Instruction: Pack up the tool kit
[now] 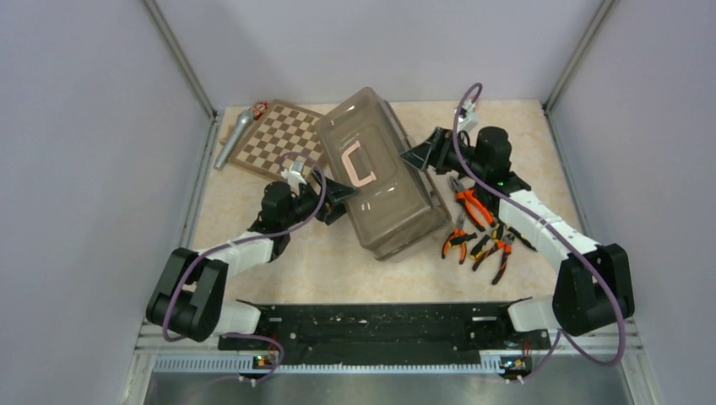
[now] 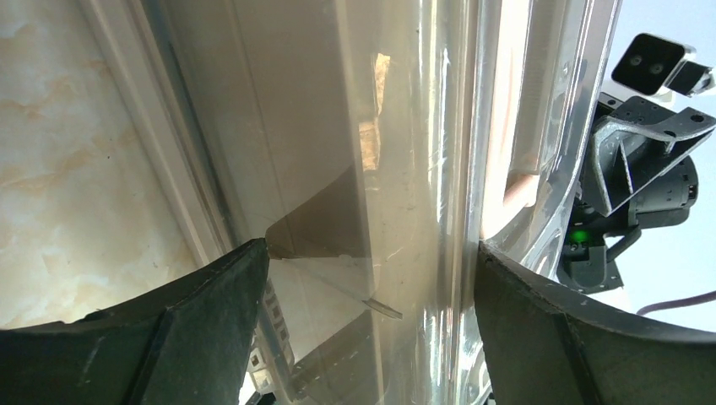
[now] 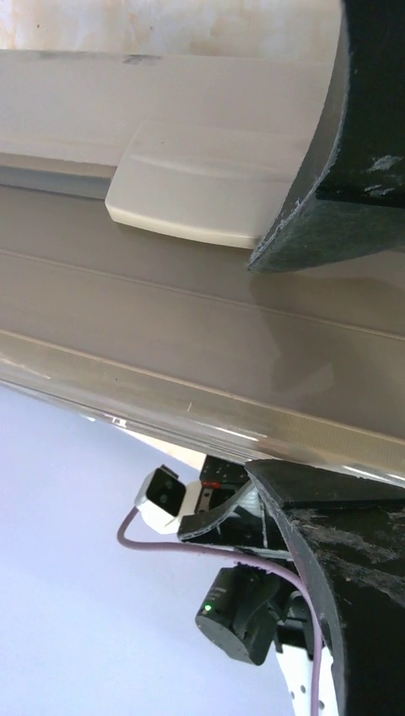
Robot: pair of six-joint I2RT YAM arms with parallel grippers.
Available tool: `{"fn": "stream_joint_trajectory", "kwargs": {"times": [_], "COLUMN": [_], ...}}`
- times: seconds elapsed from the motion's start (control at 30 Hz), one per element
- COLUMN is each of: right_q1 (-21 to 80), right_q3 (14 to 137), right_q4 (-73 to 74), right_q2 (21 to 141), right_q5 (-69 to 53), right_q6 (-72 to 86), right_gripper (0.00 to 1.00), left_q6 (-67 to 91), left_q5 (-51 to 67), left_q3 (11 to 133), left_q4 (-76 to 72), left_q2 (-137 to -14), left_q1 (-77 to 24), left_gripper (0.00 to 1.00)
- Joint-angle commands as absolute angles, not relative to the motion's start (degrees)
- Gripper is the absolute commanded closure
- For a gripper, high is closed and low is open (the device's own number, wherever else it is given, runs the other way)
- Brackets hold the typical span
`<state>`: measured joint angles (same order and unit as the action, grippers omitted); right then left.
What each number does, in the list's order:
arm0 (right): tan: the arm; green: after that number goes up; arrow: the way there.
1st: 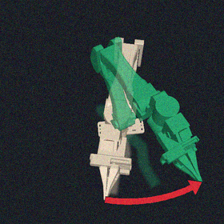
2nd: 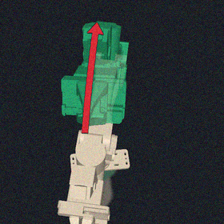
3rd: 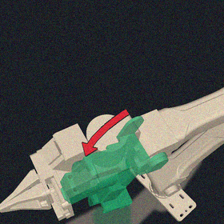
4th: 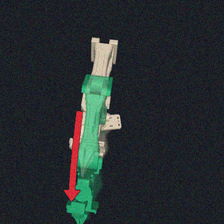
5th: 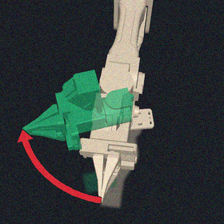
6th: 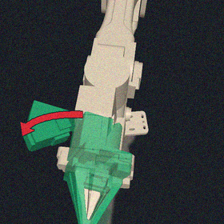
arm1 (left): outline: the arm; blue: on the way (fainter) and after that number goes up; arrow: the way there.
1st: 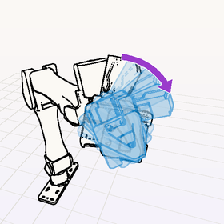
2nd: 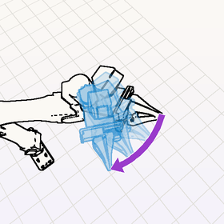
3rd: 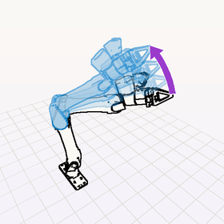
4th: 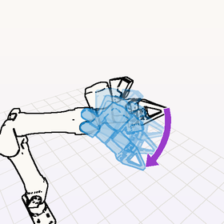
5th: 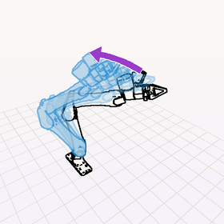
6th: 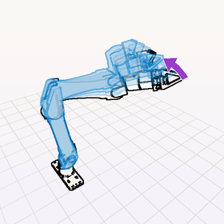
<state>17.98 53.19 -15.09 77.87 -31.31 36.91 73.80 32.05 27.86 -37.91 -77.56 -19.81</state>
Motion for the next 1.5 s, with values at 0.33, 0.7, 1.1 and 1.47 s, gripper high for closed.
{"fn": "stream_joint_trajectory", "kwargs": {"times": [0.33, 0.7, 1.1, 1.47], "right_q1": [32.0, 43.9, 46.8, 39.1], "right_q3": [62.0, 64.3, 67.5, 86.1], "right_q4": [13.1, 21.7, 24.9, 38.6], "right_q2": [77.0, 79.2, 80.2, 83.0], "right_q5": [-17.8, 2.7, 4.1, -6.4], "right_q6": [24.2, 21.5, 20.7, 13.0], "right_gripper": [0.22, 0.23, 0.21, 0.17], "left_q6": [69.9, 71.0, 64.9, 60.6], "left_q5": [31.6, 17.8, 8.0, 8.0], "left_q3": [13.7, 9.8, 18.6, 39.3], "left_q4": [-32.1, -18.0, 6.0, 15.0], "left_q2": [-79.8, -71.4, -52.7, -47.4], "left_q1": [-20.4, -20.2, -20.2, -20.3], "left_gripper": [0.23, 0.31, 0.23, 0.05]}}
